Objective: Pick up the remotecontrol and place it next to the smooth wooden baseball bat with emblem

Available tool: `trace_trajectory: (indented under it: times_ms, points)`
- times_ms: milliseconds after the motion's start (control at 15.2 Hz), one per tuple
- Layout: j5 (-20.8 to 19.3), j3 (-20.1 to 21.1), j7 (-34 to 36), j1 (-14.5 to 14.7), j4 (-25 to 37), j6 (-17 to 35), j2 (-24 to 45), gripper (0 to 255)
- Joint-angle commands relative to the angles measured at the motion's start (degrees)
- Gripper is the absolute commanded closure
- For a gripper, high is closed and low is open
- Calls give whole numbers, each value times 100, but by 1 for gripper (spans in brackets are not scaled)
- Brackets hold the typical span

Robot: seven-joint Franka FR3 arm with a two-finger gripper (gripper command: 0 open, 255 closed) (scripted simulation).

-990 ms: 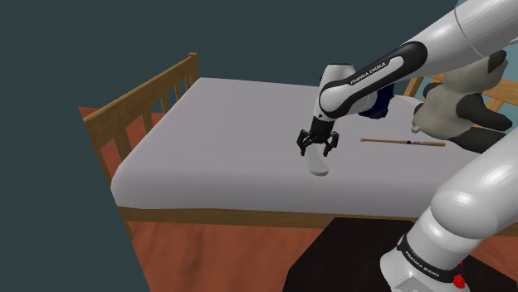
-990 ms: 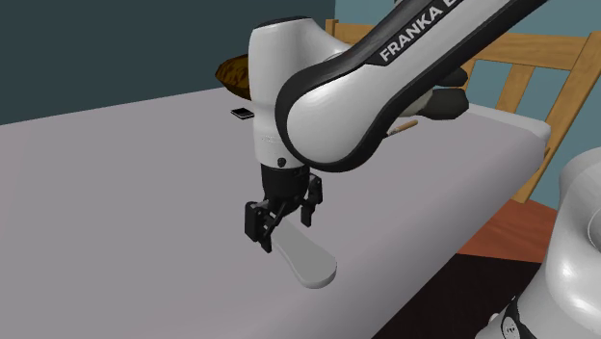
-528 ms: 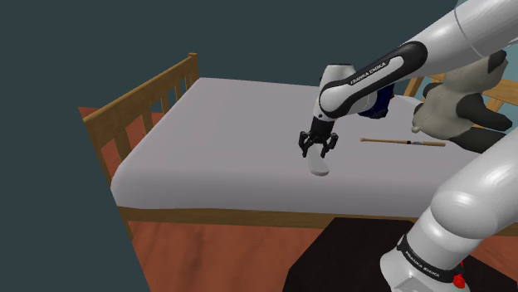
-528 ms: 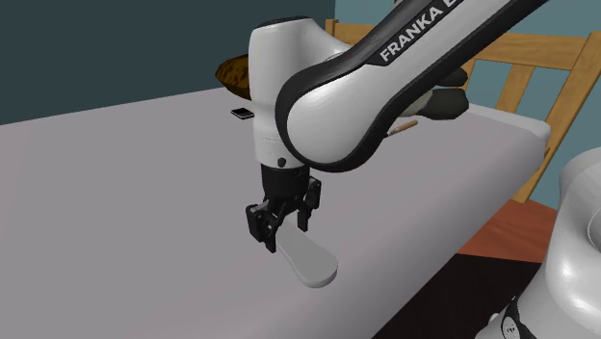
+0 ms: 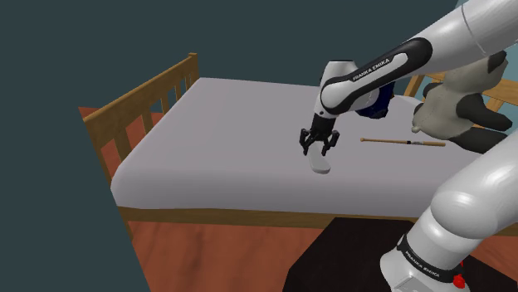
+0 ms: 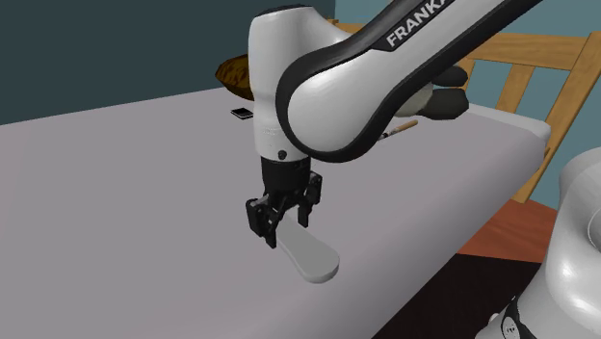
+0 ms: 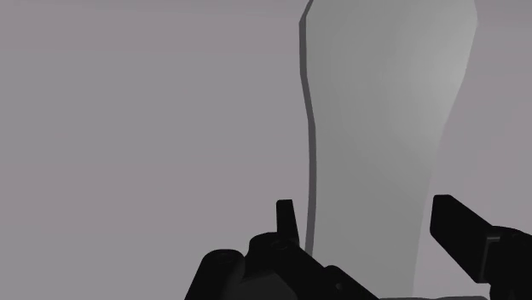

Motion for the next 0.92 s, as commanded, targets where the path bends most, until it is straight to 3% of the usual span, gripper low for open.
trace_trajectory:
  times_ms: [0, 858]
  points:
    - [-1, 5, 11, 3, 77, -167, -89, 255]
    - [-16, -4, 32, -2, 640, -1295, -655, 255]
